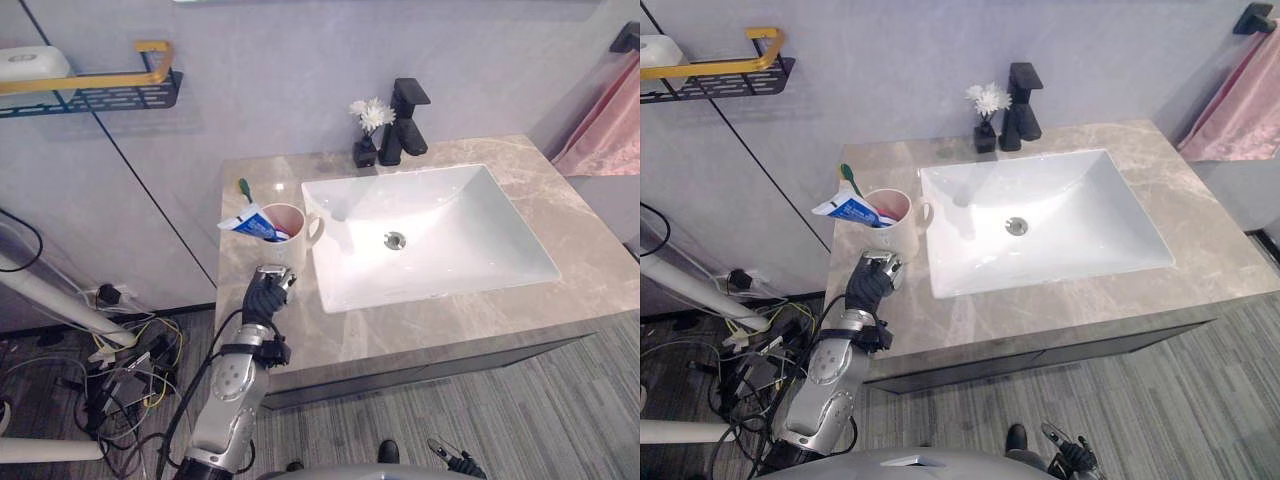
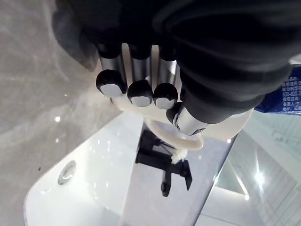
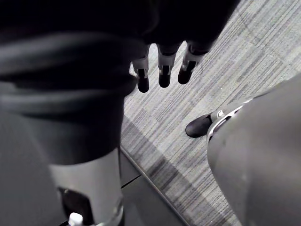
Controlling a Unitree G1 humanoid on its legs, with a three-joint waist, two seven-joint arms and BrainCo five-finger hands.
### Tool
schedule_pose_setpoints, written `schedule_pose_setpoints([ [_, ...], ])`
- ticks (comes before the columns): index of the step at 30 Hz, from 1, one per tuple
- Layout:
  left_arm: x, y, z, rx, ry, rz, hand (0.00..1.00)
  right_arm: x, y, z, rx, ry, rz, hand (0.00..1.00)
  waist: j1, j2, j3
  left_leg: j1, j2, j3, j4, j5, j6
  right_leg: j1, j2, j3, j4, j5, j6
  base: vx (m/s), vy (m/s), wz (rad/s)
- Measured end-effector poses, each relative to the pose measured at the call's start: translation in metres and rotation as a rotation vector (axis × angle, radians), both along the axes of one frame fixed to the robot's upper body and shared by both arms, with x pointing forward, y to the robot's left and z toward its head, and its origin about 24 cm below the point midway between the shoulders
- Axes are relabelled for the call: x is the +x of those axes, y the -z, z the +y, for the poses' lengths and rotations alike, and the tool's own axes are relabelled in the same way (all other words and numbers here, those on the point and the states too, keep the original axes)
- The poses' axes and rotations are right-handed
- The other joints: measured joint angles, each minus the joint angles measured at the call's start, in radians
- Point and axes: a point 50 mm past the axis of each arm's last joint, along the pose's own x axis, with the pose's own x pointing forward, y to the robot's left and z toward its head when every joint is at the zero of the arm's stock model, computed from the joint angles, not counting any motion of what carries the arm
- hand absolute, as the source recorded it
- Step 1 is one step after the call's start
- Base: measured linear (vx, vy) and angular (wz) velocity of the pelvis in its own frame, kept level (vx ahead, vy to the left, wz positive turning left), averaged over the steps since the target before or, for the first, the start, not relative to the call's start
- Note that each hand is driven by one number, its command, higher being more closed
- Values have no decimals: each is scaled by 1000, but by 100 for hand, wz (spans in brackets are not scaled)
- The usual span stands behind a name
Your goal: Organize washtable
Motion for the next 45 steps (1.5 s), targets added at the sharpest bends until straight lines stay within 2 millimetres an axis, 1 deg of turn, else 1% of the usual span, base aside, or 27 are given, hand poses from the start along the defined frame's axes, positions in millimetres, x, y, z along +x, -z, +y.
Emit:
schedule_pose_setpoints([
  [3,-2,0,-3,-10,29,-1,100,0,0,0,-1,0,1,0,0,0,0,-1,0,-3,1,0,0,1,0,-3,1,0,0,0,0,1],
  [10,-8,1,-23,-24,127,10,100,0,0,0,-2,-2,2,0,0,0,-1,-4,-1,-10,4,0,0,3,-1,-10,6,0,0,1,0,3],
  [14,-10,2,-30,-28,156,17,100,-1,0,-1,-2,-2,2,0,-1,1,-3,-4,-1,-9,5,0,0,3,-1,-9,6,0,0,0,0,0],
  [21,-6,0,-31,-16,156,15,100,-1,0,-1,-3,-2,2,0,-2,1,-4,-3,-1,5,8,0,0,-3,0,7,5,5,-2,-11,4,-6],
  [26,-2,-2,-28,-6,118,8,100,-3,0,-2,-6,7,5,0,-3,2,-7,-4,0,19,9,0,0,-11,1,20,3,9,-3,-8,4,-8],
  [29,7,-1,-18,9,66,16,100,-4,0,-3,-7,16,6,0,-5,4,-9,-5,0,32,9,-1,1,-19,1,34,3,13,-4,-10,6,-13],
  [33,11,-1,-9,25,19,14,100,-8,0,-5,-8,28,13,0,-23,5,-10,-4,0,37,9,-2,1,-20,2,38,3,14,-4,0,2,-2],
  [37,14,-2,-4,39,-15,9,100,-8,0,-5,-10,31,12,0,-23,9,-15,-5,1,61,14,-11,3,-33,5,65,3,20,-3,6,7,-18],
  [40,17,0,0,56,-39,15,100,-16,0,-7,-12,44,27,0,-26,17,-26,-6,1,66,24,-20,4,-32,4,69,2,20,-3,14,10,-8],
  [45,24,1,8,62,-78,22,100,-20,1,-8,-13,52,36,0,-26,16,-27,-5,0,73,25,-20,5,-33,4,73,1,21,-2,1,4,-3],
])
